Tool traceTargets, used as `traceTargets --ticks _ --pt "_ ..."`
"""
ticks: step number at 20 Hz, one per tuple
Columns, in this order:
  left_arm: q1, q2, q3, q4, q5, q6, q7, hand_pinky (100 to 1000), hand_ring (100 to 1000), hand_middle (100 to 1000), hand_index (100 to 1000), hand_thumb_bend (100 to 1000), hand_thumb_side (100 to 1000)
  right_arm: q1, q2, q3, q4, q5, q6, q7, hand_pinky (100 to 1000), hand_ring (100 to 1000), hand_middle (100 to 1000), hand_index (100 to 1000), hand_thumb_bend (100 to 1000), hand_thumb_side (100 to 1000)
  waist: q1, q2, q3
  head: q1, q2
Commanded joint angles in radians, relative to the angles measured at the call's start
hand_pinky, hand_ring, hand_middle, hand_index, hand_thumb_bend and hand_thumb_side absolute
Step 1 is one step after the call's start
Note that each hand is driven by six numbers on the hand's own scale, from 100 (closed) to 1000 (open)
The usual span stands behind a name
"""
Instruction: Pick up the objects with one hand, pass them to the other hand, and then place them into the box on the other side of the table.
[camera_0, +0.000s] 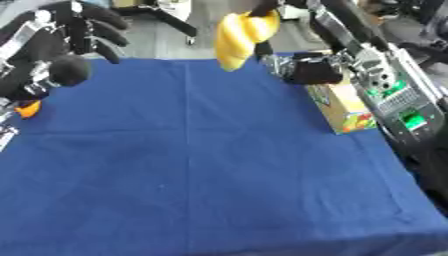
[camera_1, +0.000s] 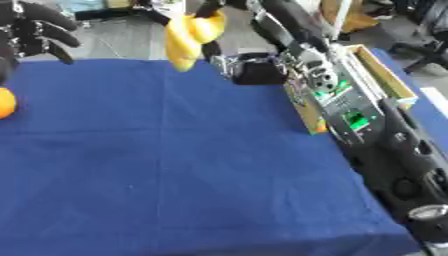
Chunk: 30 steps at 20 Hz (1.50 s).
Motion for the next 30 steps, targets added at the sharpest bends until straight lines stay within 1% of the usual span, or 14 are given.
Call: traceTargets --ticks 1,4,6,11,13,14,17,18,19,21,23,25,28,30 --pt "0.020 0.027 0.031 -0.007 -0.014 -0.006 0.028 582 635 646 716 1000 634 -0.020 -0.045 -0.083 0.117 0.089 0.045 -0.055 812 787 766 454 120 100 0.009 -0.005 -0.001 -0.007 0.001" --pt "0.060 0.006 0.040 0.011 -0.013 -0.016 0.051 573 622 629 706 1000 640 -0.036 -0.037 -0.155 0.310 0.187 0.093 -0.104 812 796 768 464 100 100 0.012 -0.006 0.000 -0.013 0.001" --pt "0.087 -0.009 0.042 0.029 -0.005 -0.026 0.068 570 619 626 703 1000 639 -0.055 -0.026 -0.205 0.448 0.236 0.127 -0.157 814 804 771 473 100 100 0.014 -0.006 0.001 -0.017 0.001" --pt "0.127 -0.027 0.053 0.061 0.001 -0.051 0.094 567 616 623 700 1000 643 -0.114 -0.005 -0.326 0.753 0.293 0.226 -0.331 817 819 774 503 100 100 0.019 -0.006 0.009 -0.027 0.001" --pt "0.135 -0.032 0.057 0.068 0.002 -0.059 0.101 566 615 621 699 1000 644 -0.136 0.000 -0.357 0.853 0.302 0.260 -0.393 821 828 781 542 100 102 0.019 -0.006 0.013 -0.031 0.001" --pt "0.137 -0.033 0.058 0.071 0.002 -0.062 0.103 566 615 621 699 1000 644 -0.146 0.002 -0.367 0.899 0.305 0.272 -0.413 825 837 789 577 100 125 0.019 -0.006 0.015 -0.033 0.001" --pt "0.141 -0.040 0.058 0.080 0.004 -0.067 0.103 566 614 620 698 1000 645 -0.164 0.005 -0.387 1.027 0.317 0.308 -0.434 834 862 816 752 100 194 0.018 -0.007 0.020 -0.037 0.001" --pt "0.142 -0.041 0.057 0.083 0.004 -0.069 0.103 566 614 620 698 1000 644 -0.167 0.005 -0.390 1.057 0.322 0.316 -0.437 840 873 831 837 150 273 0.018 -0.007 0.022 -0.037 0.001" --pt "0.143 -0.042 0.058 0.085 0.004 -0.070 0.102 566 614 619 698 1000 644 -0.166 0.004 -0.389 1.085 0.327 0.321 -0.430 845 885 848 927 260 391 0.017 -0.007 0.024 -0.037 0.001" --pt "0.146 -0.044 0.059 0.088 0.004 -0.074 0.101 565 613 618 698 1000 643 -0.160 -0.001 -0.390 1.126 0.336 0.331 -0.417 850 896 870 975 335 482 0.017 -0.007 0.027 -0.035 0.001" --pt "0.149 -0.045 0.061 0.092 0.004 -0.076 0.101 565 613 618 698 1000 642 -0.150 -0.007 -0.395 1.143 0.339 0.340 -0.428 850 898 880 989 366 517 0.016 -0.007 0.029 -0.033 0.001" --pt "0.153 -0.044 0.062 0.094 0.004 -0.078 0.101 565 613 618 698 1000 642 -0.140 -0.013 -0.400 1.137 0.329 0.331 -0.455 852 900 885 995 384 527 0.016 -0.007 0.030 -0.031 0.001" --pt "0.155 -0.040 0.068 0.097 0.000 -0.079 0.104 565 613 618 698 1000 641 -0.119 -0.028 -0.403 1.087 0.303 0.294 -0.508 853 899 886 992 376 499 0.015 -0.008 0.030 -0.029 0.001" --pt "0.153 -0.037 0.074 0.099 -0.007 -0.079 0.107 565 612 616 698 1000 639 -0.101 -0.041 -0.400 1.018 0.285 0.263 -0.543 852 894 882 983 346 445 0.014 -0.007 0.030 -0.022 0.001"
